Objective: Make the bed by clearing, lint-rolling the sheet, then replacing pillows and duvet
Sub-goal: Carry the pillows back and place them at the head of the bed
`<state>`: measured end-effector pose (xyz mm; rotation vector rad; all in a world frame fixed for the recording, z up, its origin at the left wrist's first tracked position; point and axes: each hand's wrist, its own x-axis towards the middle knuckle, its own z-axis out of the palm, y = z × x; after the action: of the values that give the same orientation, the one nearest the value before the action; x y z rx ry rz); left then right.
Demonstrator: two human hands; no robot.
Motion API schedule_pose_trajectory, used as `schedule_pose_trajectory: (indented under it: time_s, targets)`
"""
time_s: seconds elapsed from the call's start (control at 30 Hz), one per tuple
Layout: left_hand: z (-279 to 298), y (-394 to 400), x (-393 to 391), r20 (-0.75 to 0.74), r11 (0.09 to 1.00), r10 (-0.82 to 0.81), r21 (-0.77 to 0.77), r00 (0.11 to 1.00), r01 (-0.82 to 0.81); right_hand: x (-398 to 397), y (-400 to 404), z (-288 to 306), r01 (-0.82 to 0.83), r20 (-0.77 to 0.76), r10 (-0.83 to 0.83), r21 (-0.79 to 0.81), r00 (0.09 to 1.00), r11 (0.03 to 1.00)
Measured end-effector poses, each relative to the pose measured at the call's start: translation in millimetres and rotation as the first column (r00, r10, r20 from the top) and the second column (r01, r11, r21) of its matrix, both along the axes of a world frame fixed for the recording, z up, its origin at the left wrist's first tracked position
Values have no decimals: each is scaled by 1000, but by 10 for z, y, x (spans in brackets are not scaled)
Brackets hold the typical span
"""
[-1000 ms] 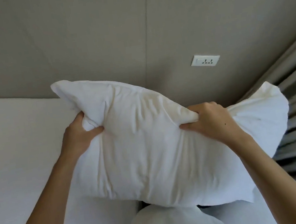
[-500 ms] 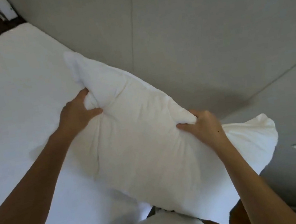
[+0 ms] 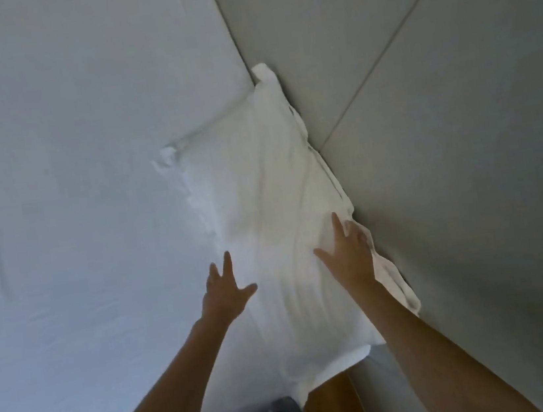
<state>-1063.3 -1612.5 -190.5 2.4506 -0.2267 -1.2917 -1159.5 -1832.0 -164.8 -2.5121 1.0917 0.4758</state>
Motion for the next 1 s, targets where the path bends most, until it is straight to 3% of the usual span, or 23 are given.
schedule_pose_trajectory:
  time_s: [0.13,0.23,0.27,0.33,0.4,0.5,0.7,0.83,0.9,1.0]
  targets:
    - [-641,176,-244,-138,968,249,-7,959,-253,321,-217,-380,61,127,-58,-23,990,998]
    - [-1054,76,-327,-306,903,395,-45,866,-428,454,-295,-605,123,114,-123,7,986,992]
    - [-1166,22,-327,-395,850,457,-70,797,-522,473,-309,-662,138,88,-139,24,986,990]
    - [-1371,-65,-252,-559,637,593,-115,580,-762,530,-359,-754,219,67,-228,118,971,969]
    - [-1530,-132,-127,-615,457,658,-134,435,-879,588,-422,-838,314,114,-345,229,932,921]
    - [-1640,-285,-6,-626,388,650,-214,431,-896,607,-430,-826,323,234,-381,251,894,913]
    - [-1244,-324,178,-589,220,709,-337,387,-916,626,-281,-378,345,447,-394,191,803,919]
    - [-1296,-308,390,-491,322,722,-386,488,-864,778,-351,-470,324,455,-347,131,820,937]
    - [-1432,-337,442,-411,462,710,-342,572,-818,785,-396,-704,291,367,-276,15,888,957]
    - [-1570,-360,335,-295,665,677,-150,675,-732,665,-353,-1051,224,195,-195,-144,961,964]
